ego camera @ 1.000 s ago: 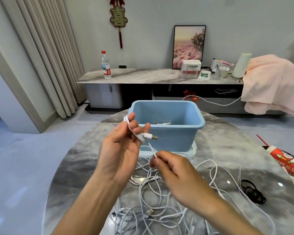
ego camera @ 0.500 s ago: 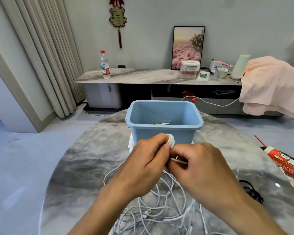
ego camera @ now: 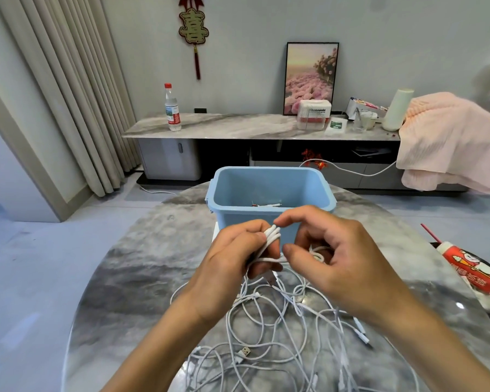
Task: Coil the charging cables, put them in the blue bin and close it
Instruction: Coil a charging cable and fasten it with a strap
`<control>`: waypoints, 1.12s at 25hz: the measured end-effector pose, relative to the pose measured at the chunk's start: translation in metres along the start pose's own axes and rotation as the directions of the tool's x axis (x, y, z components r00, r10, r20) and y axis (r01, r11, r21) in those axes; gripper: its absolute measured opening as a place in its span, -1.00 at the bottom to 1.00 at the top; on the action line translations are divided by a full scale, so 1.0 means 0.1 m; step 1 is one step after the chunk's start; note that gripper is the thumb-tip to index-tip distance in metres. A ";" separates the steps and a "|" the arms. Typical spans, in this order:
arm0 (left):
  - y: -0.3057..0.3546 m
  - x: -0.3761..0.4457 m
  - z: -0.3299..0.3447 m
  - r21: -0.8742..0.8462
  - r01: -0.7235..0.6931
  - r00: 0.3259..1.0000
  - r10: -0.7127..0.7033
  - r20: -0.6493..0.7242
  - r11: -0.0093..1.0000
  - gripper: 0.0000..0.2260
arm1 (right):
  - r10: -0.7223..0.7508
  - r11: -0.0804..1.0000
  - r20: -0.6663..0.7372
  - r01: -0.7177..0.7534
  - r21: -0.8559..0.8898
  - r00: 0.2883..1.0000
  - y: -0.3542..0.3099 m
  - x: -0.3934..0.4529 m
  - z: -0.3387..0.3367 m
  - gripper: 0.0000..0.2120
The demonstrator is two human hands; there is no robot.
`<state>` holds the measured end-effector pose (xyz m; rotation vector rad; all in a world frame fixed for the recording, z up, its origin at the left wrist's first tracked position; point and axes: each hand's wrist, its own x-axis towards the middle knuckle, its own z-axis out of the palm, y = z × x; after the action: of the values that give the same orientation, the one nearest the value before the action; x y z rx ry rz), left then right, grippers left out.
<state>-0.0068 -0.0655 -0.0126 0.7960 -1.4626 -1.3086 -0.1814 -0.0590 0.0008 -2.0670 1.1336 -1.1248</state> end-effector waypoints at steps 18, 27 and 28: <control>-0.03 -0.04 0.15 0.280 -0.095 0.989 0.123 -0.084 0.955 -0.80 | -0.106 0.874 -0.012 0.087 -0.477 0.994 -0.08 -0.06 0.12 -0.90; -0.14 -0.01 0.01 0.694 -0.157 0.974 0.227 -0.009 0.703 -0.73 | -0.004 0.987 -0.026 -0.001 -0.160 1.000 -0.10 0.01 0.00 -0.85; -0.13 -0.03 -0.03 0.652 -0.094 0.989 0.145 -0.025 0.752 -0.72 | 0.046 0.999 0.002 -0.046 0.023 0.999 -0.10 0.03 -0.09 -0.84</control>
<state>-0.0046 -0.0670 -0.0262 1.1559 -1.9023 -0.6376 -0.1841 -0.0568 0.0137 -2.0139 1.1569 -1.1091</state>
